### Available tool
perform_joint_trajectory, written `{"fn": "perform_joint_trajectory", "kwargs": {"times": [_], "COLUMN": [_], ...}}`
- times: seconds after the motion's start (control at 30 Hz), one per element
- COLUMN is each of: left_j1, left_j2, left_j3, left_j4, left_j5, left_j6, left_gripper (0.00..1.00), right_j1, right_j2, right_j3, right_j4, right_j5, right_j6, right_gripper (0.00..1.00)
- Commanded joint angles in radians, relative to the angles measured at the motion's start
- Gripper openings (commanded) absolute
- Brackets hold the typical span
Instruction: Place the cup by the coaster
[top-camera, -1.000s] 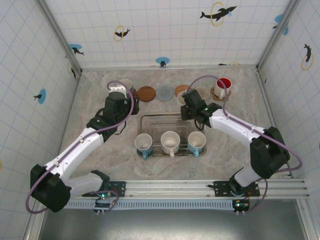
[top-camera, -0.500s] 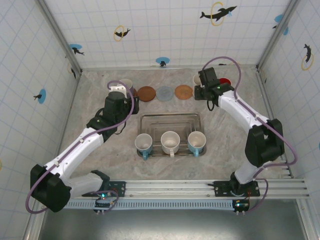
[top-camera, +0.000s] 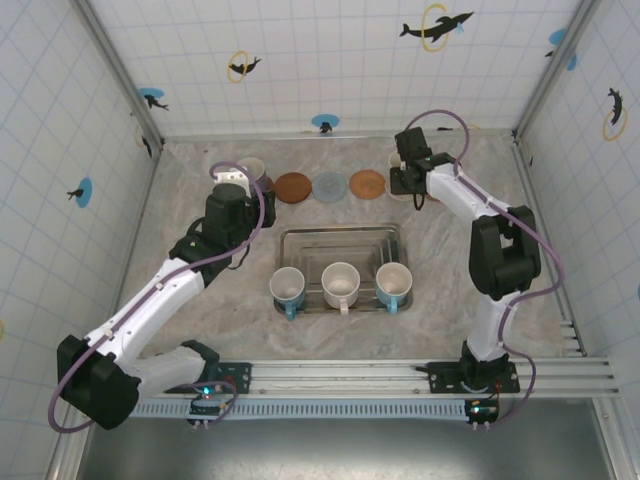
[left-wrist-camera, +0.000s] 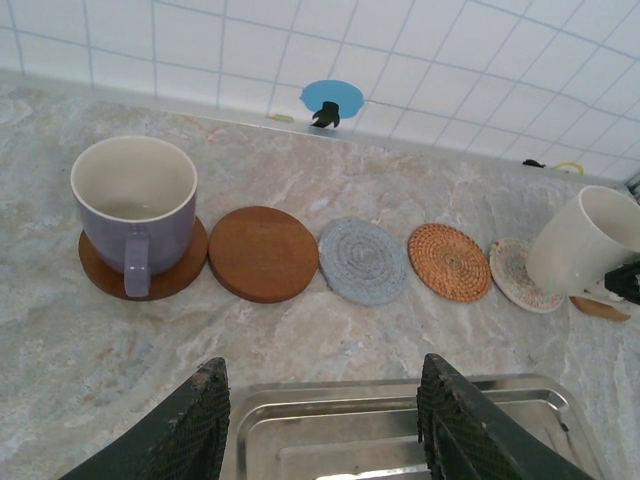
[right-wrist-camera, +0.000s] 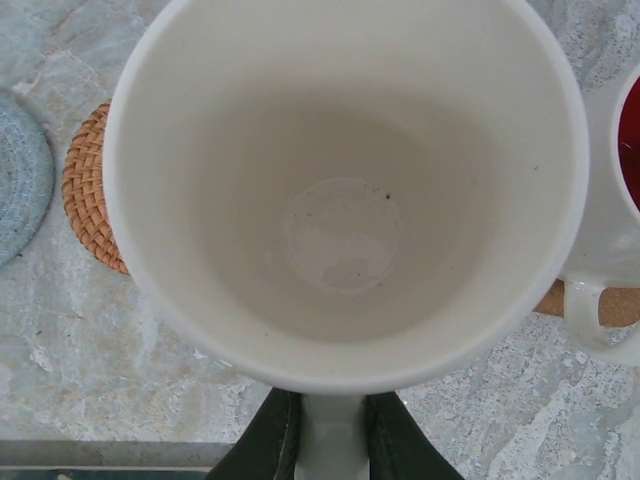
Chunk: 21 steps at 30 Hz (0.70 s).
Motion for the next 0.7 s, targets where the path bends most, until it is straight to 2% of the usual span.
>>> {"fn": "perform_joint_trajectory", "kwargs": {"times": [0.0, 0.67], "left_j1": [-0.004, -0.004], "left_j2": [-0.003, 0.009], "left_j3": [-0.012, -0.004], "left_j4": [0.027, 0.036], "left_j5": [-0.014, 0.000], "left_j6": [0.023, 0.019], "left_gripper": [0.51, 0.51], "right_j1": [-0.010, -0.057], "right_j2": [0.022, 0.108], "right_j3": [0.078, 0.142], "right_j4": [0.044, 0.057], "right_j5": [0.011, -0.042], "right_j6": [-0.010, -0.002], "right_gripper": [0.00, 0.00]}}
